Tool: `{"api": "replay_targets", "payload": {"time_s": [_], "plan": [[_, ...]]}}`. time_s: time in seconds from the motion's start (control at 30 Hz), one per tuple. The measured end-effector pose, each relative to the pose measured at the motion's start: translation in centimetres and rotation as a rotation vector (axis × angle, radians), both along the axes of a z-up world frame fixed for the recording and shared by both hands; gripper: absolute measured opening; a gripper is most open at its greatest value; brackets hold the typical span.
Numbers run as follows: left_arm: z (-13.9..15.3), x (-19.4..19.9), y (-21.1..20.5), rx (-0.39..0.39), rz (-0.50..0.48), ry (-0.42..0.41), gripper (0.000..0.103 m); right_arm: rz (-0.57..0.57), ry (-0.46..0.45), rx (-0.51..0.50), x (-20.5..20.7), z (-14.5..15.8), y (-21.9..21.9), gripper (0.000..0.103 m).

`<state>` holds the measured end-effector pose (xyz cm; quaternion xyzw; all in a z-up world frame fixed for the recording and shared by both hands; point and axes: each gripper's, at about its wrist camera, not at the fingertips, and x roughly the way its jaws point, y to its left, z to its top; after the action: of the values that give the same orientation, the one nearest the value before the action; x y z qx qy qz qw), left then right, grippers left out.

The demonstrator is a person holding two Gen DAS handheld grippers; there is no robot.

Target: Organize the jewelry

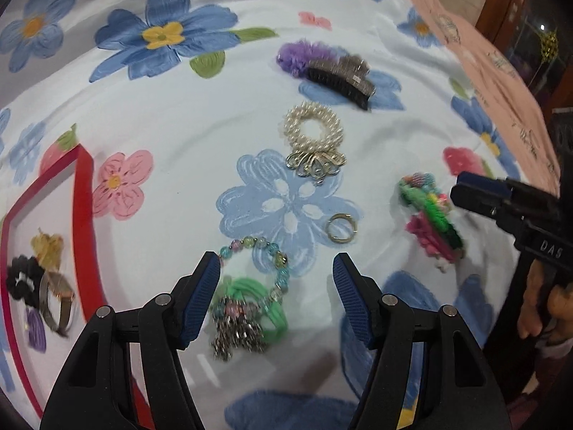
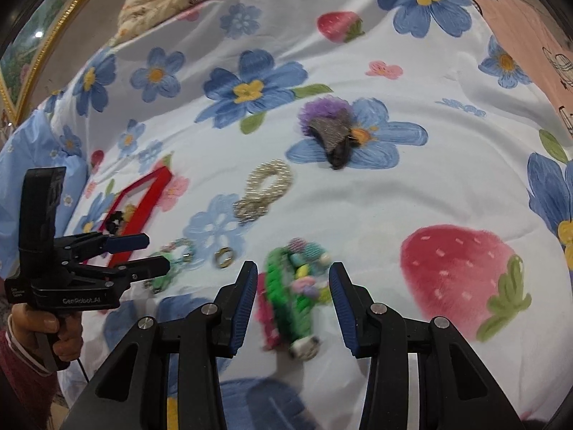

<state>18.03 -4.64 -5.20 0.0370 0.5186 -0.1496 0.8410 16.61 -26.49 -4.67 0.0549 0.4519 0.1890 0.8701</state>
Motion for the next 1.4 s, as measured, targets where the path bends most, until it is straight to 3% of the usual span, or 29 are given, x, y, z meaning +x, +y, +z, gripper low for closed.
{"api": "replay_targets", "payload": {"time_s": [0.07,0.2,0.3,0.33,0.5,1.0,1.4], "plan": [[-0.8,0.4,-0.1,-0.001,-0.017,0.023,0.057,0.013,0.027,-0.01,0.9,-0.8,0.1,0.043],[-1.9,0.7,0.5,0.012,-0.009,0.044,0.032,0.025,0.068,-0.03,2.0,-2.4,0.5,0.042],[-1.9,0.7,1.2,-0.025,-0.003,0.051,0.009,0.028,0.082,-0.019,2.2,-3.1,0.6,0.023],[-1.9,0.6,1.4,-0.034,-0.006,0.052,0.007,0.03,0.078,-0.017,2.1,-3.2,0.7,0.02],[-0.9,-0.1,2.1,-0.086,0.004,0.022,0.007,0.031,0.025,-0.02,1.4,-1.8,0.9,0.009],[5.8,-3.5,8.2,-0.337,0.156,-0.112,0.007,0.065,-0.122,0.022,-0.3,4.3,2.7,0.009],[7.9,-8.2,14.0,-0.392,0.29,-0.2,0.007,0.188,-0.138,0.075,-1.9,6.1,8.4,0.009]]}}
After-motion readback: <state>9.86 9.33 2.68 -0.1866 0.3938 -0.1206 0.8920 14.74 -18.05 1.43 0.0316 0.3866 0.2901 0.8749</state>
